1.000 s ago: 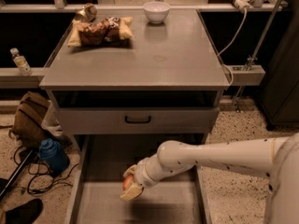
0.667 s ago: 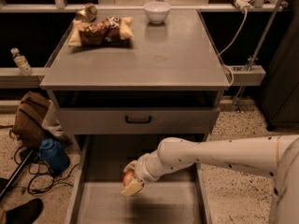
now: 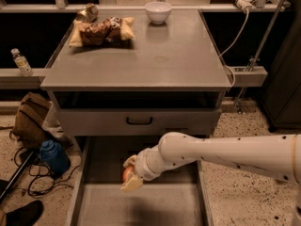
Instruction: Pick apple from middle drawer and place on counter
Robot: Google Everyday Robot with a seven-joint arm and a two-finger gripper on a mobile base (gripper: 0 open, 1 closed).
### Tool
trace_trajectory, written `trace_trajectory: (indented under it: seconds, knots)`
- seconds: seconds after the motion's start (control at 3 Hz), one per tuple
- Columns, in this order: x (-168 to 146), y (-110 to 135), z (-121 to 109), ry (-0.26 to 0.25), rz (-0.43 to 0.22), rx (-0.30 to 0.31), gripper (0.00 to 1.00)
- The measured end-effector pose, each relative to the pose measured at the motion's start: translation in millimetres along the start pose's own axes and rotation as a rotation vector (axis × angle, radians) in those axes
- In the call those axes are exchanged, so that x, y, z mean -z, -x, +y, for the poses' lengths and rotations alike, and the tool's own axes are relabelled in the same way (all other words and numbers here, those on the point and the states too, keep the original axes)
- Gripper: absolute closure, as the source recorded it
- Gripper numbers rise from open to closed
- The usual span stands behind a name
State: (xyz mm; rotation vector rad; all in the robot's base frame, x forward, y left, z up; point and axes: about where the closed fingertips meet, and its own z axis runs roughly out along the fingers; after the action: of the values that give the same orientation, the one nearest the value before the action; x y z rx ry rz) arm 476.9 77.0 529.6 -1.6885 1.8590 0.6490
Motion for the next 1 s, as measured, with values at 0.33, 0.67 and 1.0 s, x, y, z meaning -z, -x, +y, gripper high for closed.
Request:
trace_trajectory:
  seconds: [0.33, 0.67, 1.0]
  knots:
    - [60.9, 47.8, 3.2, -0.075, 0.013, 0.083, 1.0]
    - [84.4, 68.1, -1.8, -0.127, 0.03, 0.134, 1.0]
    - [84.4, 68.1, -1.8, -0.127, 0.03, 0.134, 1.0]
